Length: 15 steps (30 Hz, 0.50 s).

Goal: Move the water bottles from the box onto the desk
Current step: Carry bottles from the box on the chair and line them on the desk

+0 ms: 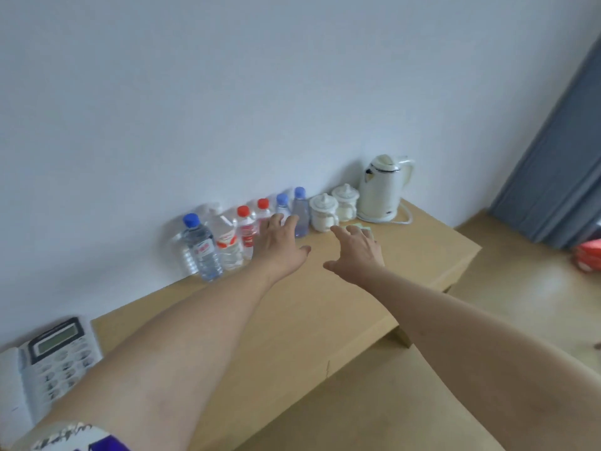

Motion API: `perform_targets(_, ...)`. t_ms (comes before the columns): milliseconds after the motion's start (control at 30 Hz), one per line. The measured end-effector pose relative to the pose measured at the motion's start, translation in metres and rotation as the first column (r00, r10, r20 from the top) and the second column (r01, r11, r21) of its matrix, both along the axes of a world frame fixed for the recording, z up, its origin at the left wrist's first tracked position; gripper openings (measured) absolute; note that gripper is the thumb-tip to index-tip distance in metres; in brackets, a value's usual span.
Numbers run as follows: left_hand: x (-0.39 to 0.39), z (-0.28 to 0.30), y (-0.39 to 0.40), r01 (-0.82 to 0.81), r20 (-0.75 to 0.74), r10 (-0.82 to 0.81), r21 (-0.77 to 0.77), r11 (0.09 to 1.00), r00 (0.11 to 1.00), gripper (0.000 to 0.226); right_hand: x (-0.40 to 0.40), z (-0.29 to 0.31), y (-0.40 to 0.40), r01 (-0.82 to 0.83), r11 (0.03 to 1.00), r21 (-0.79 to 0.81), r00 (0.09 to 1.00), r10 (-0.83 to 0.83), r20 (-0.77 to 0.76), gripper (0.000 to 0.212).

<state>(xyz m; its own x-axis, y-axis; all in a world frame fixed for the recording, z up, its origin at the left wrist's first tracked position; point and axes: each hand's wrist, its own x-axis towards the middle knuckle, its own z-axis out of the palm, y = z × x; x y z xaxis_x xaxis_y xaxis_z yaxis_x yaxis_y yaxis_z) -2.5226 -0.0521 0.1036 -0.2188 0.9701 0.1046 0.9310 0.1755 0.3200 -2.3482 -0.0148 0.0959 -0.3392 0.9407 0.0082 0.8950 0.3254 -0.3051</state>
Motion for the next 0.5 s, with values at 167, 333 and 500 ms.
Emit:
perform_targets(167, 0.113, 0.012, 0.021, 0.145, -0.045, -0.147, -0.03, 0.989, 0.988, 0.074, 0.11, 0.009, -0.002, 0.131, 0.991, 0.02, 0.991, -0.13, -0.011, 0.081)
perform_targets(333, 0.258, 0.015, 0.038, 0.267, -0.012, -0.267, -0.014, 0.964, 0.963, 0.072, 0.257, 0.012, -0.013, 0.271, 0.963, 0.002, 0.963, -0.271, 0.005, 0.083)
perform_targets(500, 0.418, 0.014, 0.045, 0.438, -0.011, -0.438, -0.042, 0.898, 0.899, 0.071, 0.407, 0.012, -0.04, 0.423, 0.906, -0.006, 0.906, -0.423, 0.01, 0.076)
